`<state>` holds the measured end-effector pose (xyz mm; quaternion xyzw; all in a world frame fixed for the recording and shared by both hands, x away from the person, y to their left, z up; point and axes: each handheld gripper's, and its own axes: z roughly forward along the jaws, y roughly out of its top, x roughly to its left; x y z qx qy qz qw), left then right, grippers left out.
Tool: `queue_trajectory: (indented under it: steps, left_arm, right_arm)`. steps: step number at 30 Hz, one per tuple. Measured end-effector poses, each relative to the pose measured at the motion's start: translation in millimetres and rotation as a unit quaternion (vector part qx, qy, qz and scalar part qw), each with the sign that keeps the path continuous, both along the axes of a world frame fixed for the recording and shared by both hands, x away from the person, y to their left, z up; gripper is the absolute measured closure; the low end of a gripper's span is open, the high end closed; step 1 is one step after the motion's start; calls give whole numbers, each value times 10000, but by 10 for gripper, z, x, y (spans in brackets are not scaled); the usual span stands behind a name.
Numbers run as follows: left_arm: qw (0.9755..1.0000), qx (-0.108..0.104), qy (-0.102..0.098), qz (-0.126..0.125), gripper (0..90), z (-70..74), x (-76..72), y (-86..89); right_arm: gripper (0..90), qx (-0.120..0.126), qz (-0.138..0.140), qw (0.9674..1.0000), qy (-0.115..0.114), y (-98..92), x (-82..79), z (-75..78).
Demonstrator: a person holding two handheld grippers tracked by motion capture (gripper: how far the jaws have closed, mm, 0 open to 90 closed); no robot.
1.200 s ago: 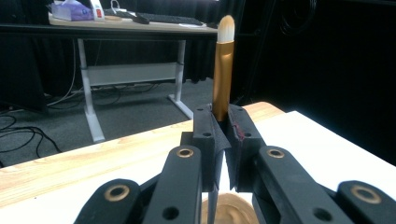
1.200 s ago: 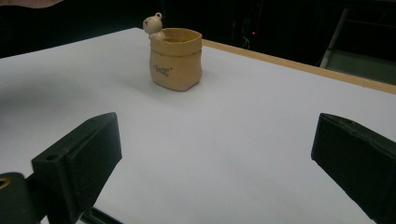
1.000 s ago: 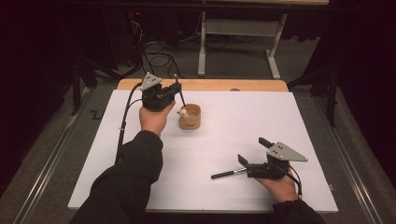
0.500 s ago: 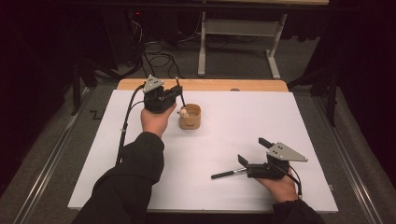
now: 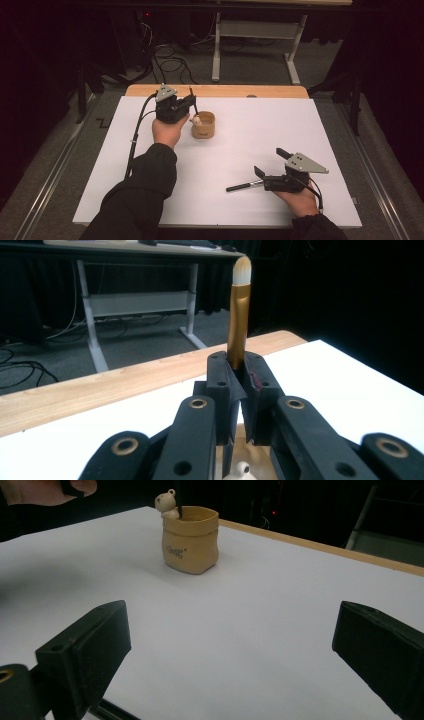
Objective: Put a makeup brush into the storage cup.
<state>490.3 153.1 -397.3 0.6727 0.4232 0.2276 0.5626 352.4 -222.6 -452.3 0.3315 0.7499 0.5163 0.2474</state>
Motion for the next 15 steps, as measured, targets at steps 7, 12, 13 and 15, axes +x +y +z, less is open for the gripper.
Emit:
queue_trajectory:
  steps: [7,12,13,15]
  left_arm:
    - [9999,26,148,6,837,-108,14,10]
    - [9998,35,178,-38,836,-132,17,-18]
    - [9998,44,176,-32,835,-131,15,-24]
    - [9998,57,171,9,826,-125,11,-26]
  right_arm:
    - [31,-3,16,10000,-3,3,0,-3]
    - [33,-17,29,10000,8,7,-1,-6]
    - [33,-19,28,10000,9,8,-1,-7]
    - [34,-26,28,10000,14,9,-2,-7]
